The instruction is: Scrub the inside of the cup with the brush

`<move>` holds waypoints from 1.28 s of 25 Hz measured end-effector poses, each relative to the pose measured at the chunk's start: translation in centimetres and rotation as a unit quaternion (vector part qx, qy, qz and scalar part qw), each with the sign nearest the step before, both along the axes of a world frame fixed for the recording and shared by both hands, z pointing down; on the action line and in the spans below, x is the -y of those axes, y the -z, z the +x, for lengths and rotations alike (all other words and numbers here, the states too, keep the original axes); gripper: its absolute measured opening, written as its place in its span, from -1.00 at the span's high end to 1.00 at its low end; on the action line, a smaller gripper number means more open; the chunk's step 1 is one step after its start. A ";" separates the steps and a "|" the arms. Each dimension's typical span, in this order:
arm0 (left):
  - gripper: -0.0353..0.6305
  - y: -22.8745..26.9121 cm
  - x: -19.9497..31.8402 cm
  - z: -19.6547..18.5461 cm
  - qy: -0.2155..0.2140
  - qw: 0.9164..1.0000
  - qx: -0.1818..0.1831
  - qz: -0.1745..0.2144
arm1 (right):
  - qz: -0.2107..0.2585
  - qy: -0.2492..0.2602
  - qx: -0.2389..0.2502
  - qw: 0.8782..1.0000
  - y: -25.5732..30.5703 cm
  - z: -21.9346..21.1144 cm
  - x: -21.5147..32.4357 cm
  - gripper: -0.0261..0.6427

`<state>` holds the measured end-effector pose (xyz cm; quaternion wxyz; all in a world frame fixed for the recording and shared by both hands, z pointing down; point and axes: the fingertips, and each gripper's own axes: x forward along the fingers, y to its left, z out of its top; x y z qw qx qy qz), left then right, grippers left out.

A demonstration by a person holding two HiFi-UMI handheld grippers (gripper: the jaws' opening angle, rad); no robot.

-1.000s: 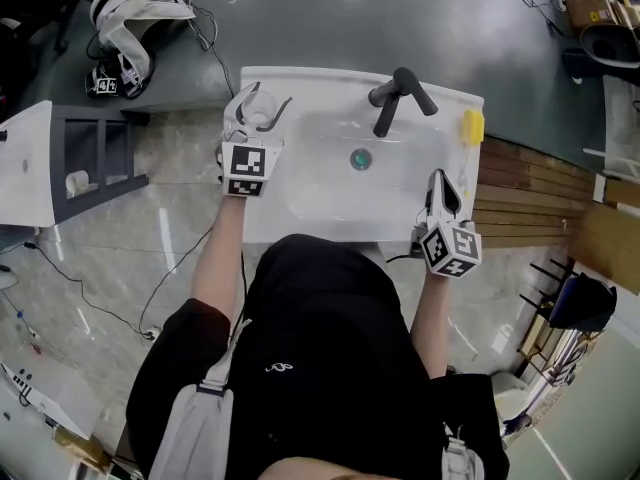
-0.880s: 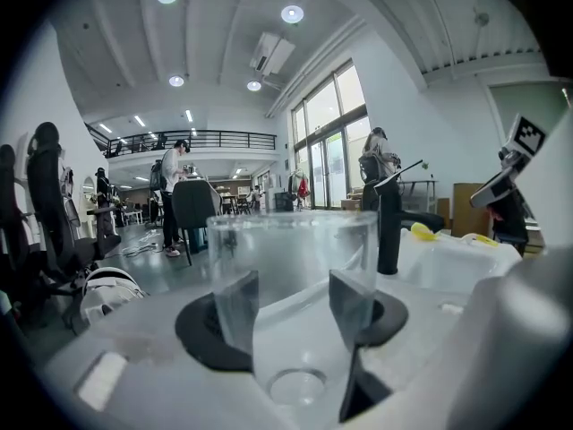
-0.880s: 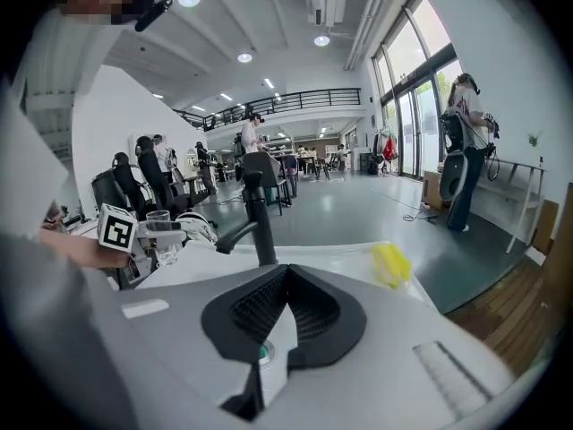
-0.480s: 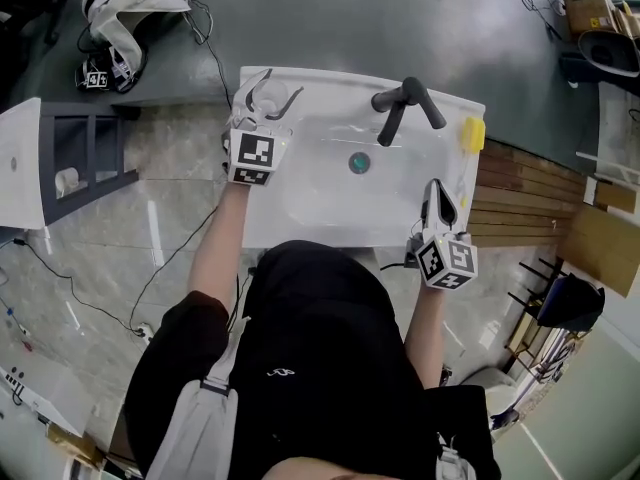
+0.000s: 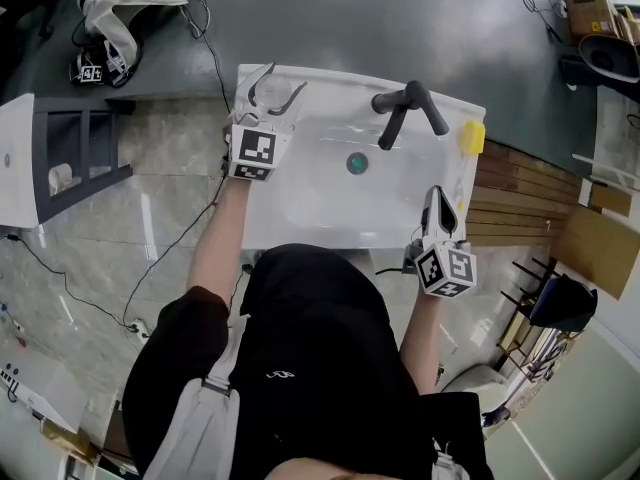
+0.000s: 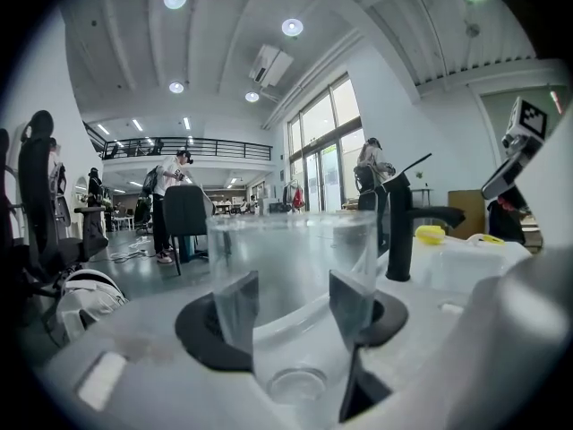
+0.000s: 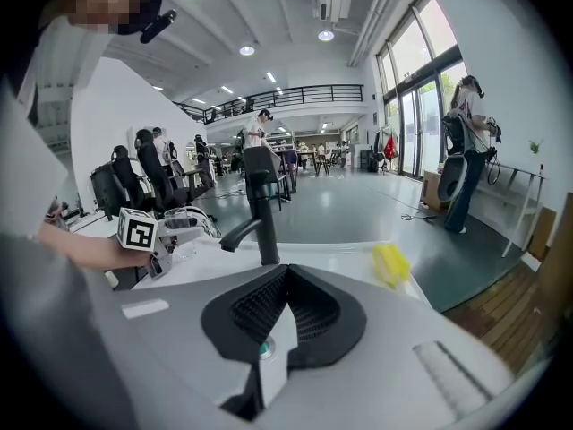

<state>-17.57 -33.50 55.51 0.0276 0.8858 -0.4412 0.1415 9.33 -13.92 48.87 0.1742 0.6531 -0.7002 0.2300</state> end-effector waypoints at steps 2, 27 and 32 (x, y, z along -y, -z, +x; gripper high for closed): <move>0.08 0.0 -0.2 0.0 -0.004 1.000 0.002 0.003 | 0.001 0.001 0.001 1.000 0.0 -0.1 0.0 0.93; -0.03 2.1 -4.5 -4.3 0.034 0.999 -0.004 -0.010 | 0.031 0.050 0.033 0.998 1.0 -3.5 -0.5 0.93; -0.03 3.9 -6.4 -5.8 0.083 0.996 -0.020 -0.008 | 0.054 0.071 0.050 0.995 1.8 -3.6 0.0 0.93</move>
